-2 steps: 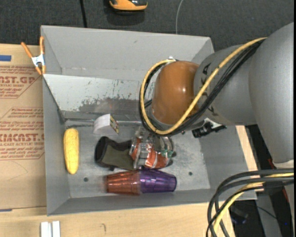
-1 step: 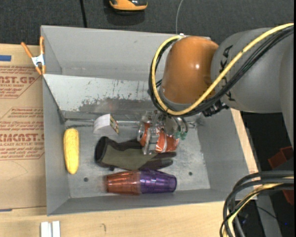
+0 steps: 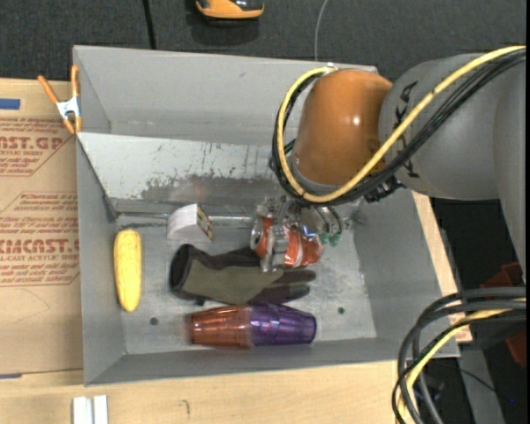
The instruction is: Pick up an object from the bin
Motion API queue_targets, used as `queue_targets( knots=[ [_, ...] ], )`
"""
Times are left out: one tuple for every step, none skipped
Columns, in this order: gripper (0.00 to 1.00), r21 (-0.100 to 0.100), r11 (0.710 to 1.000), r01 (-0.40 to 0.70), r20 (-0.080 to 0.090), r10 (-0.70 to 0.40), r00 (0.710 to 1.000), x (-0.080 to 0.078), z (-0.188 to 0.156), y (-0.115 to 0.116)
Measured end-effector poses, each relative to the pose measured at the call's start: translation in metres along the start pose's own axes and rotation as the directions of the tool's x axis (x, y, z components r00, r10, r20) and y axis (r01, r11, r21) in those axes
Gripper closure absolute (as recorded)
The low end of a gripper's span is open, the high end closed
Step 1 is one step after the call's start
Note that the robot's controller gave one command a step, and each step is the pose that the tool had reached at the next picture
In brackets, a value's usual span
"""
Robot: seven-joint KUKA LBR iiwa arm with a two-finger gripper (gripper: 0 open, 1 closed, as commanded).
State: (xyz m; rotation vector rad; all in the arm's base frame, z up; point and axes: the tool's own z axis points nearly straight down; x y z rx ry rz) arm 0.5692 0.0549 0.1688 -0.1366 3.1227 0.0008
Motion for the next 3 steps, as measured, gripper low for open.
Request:
queue_targets(
  knots=[
    [1.0, -0.001, 1.0, 0.023, -0.011, -0.023, 1.0, 0.031, 0.071, -0.027],
    [1.0, -0.001, 1.0, 0.022, -0.025, -0.022, 0.999, 0.025, 0.054, -0.023],
    [1.0, -0.001, 1.0, 0.024, -0.021, -0.024, 0.999, 0.02, 0.036, -0.021]
  ],
)
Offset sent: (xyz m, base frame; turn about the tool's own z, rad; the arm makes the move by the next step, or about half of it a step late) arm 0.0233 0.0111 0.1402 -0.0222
